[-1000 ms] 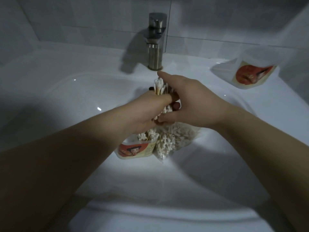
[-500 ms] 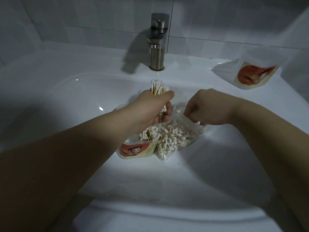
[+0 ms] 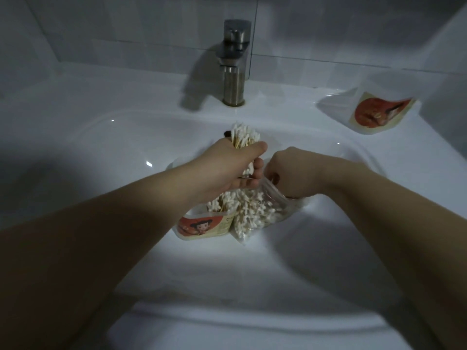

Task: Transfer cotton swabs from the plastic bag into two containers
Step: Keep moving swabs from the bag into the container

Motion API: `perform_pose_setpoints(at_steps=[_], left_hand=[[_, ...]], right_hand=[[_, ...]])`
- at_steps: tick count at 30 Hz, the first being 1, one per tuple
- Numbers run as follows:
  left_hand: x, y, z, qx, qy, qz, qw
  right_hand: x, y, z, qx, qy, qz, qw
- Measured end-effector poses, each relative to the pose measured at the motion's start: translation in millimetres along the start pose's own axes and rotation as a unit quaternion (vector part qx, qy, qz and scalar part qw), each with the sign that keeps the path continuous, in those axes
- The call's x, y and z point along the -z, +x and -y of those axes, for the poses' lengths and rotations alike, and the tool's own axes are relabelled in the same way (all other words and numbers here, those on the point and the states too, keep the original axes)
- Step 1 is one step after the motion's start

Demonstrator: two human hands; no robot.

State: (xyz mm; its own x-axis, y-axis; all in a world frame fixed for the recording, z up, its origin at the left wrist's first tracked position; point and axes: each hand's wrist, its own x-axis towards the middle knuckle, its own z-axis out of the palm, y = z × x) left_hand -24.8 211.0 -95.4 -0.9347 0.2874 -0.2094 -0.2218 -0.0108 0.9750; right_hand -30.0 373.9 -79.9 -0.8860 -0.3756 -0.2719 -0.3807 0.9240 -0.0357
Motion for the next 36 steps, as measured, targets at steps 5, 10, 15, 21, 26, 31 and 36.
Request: perform_pose_setpoints(at_steps=[5, 10, 15, 21, 26, 31, 36], left_hand=[[1, 1, 1, -0.012, 0.029, 0.019, 0.999], [3, 2, 8, 0.016, 0.127, 0.027, 0.991], [5, 2, 12, 0.030, 0.145, 0.026, 0.989], [6, 4, 12, 0.011, 0.188, -0.014, 0.982], [6, 5, 6, -0.080, 0.238, -0.084, 0.964], [5, 3, 4, -0.199, 0.286, -0.074, 0.934], [3, 3, 9, -0.187, 0.258, -0.003, 0.948]], right_hand=[[7, -2, -4, -0.011, 0.024, -0.034, 0.999], [18, -11, -10, -0.003, 0.087, -0.078, 0.993], [23, -15, -16, 0.002, 0.075, -0.149, 0.986], [25, -21, -21, 0.002, 0.132, -0.167, 0.977], [30, -24, -23, 0.004, 0.160, -0.217, 0.963], [34, -29, -17, 0.018, 0.178, -0.252, 0.951], [33, -29, -6, 0.033, 0.187, -0.269, 0.944]])
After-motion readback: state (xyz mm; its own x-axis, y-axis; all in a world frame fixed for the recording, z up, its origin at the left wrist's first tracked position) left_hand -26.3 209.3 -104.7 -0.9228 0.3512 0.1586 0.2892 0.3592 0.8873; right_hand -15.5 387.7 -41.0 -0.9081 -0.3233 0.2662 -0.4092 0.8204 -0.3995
